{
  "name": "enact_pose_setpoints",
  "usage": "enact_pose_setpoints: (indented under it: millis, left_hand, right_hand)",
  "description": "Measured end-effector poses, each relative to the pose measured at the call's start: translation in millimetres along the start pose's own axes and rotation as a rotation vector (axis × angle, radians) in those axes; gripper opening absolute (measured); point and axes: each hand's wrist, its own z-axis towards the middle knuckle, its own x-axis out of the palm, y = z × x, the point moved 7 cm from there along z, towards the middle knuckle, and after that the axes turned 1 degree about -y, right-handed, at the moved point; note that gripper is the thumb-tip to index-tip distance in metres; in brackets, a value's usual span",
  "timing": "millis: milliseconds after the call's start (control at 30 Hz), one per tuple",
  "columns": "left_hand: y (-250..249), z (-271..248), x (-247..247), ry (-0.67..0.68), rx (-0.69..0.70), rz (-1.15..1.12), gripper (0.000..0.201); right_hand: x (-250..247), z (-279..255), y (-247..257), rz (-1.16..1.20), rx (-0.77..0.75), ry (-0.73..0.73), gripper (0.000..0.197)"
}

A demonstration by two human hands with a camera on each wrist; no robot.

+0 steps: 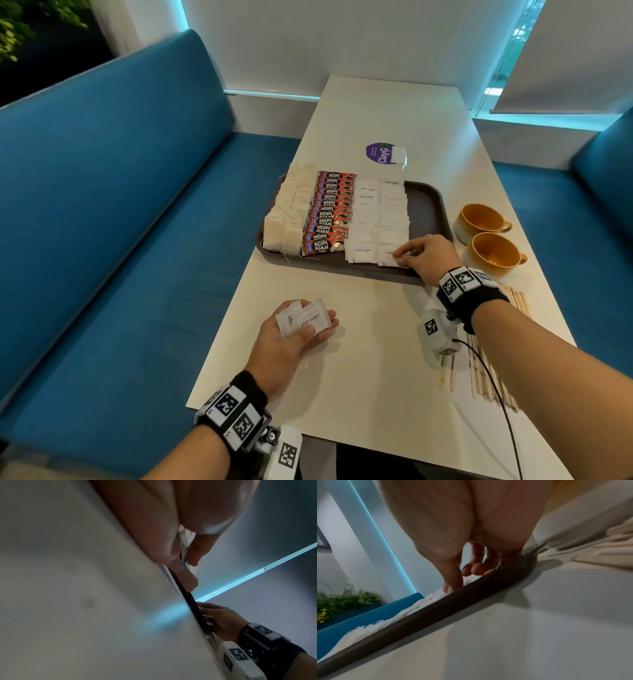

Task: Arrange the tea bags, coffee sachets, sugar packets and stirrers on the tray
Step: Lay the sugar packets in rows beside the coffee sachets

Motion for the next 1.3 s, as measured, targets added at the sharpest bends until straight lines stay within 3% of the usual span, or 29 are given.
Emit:
enact_pose_setpoints:
  millis: [233,367,533,733,1000,1200,1300]
  left_hand:
    - [-4.5,-3.1,6.3,-0.015,-0.021,-0.038,0.021]
    - [-4.8,-6.6,8.6,-0.017,-0.067,0.036,0.035]
    - [-5.0,-7.8,7.5,-0.002,-0.054,0.027,0.033]
    - [-8.7,-10.3,9.8,-0.013,-0.049,0.066,0.026]
    - [-3.9,-8.7,5.8,-0.031,-0.085,0.108,0.033]
    - [-4.7,-6.5,4.6,-0.014,-0.041,0.108,0.025]
    - [-5.7,-5.1,4.7,-0.017,-0.007,0.068,0.024]
  right_hand:
    - [-5.0,-43.1,35.4,0.219,-0.105,-0.069,0.004]
    - [20.1,-93.6,67.0,0.451,-0.162,0.045,0.005]
    - [63.3,-139.2,76.5,0.631,-0.130,0.276,0.025]
    - [79.7,-154.2,55.2,0.850,0.015,0.158,0.025]
    - [79.8,-160.4,52.8,0.778,-0.038,0.157,0.019]
    - [79.8,-160.0,50.9,0.780,0.005,0.202,0.027]
    - [67.0,-148.8,52.0,0.763,-0.005,0.144,0.027]
